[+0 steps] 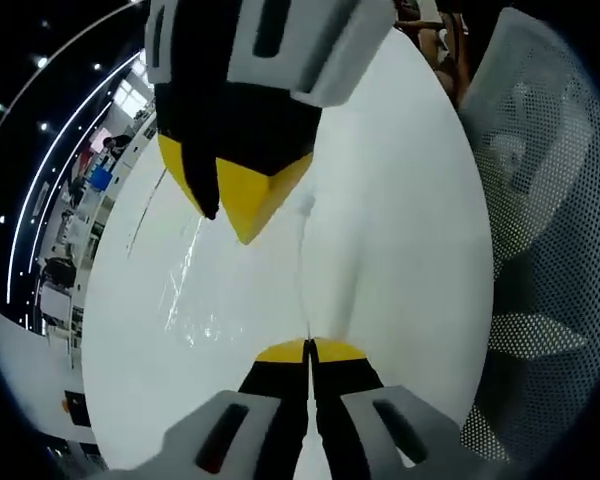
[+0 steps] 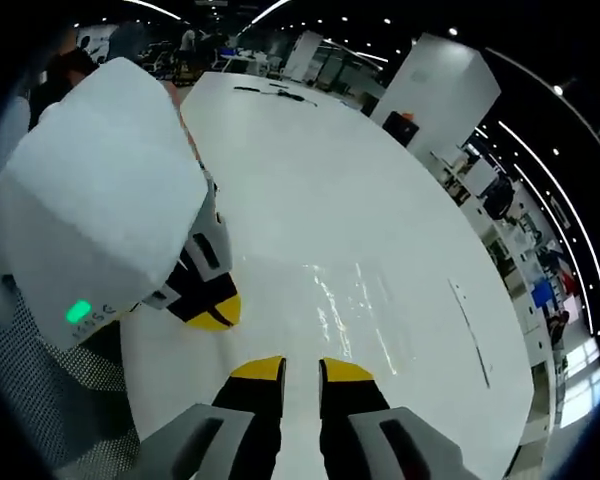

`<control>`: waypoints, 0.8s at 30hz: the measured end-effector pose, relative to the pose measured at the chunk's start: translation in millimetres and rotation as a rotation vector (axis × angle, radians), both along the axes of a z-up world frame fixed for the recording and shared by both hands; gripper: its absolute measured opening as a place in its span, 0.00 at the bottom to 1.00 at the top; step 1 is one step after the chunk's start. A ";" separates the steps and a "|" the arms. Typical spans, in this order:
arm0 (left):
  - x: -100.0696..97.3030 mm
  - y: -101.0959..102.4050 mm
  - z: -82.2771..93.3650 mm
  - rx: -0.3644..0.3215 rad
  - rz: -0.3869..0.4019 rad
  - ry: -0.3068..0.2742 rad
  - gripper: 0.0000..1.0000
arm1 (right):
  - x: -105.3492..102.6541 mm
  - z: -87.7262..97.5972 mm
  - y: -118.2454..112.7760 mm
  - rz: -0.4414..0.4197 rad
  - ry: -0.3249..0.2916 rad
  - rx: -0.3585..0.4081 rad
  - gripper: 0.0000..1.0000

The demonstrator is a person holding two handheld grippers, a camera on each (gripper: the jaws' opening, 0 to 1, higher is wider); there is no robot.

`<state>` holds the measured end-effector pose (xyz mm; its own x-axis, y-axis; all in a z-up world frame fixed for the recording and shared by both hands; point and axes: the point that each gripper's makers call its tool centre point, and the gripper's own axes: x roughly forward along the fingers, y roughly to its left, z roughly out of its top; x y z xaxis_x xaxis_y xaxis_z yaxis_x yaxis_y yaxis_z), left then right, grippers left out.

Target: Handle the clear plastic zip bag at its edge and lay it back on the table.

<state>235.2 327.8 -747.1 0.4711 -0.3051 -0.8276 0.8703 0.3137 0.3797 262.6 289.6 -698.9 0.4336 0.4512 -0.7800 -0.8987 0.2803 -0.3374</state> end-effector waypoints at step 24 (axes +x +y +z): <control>12.2 -11.4 -8.6 -0.051 0.046 0.017 0.01 | -11.2 -10.5 -35.2 -0.183 0.066 0.057 0.11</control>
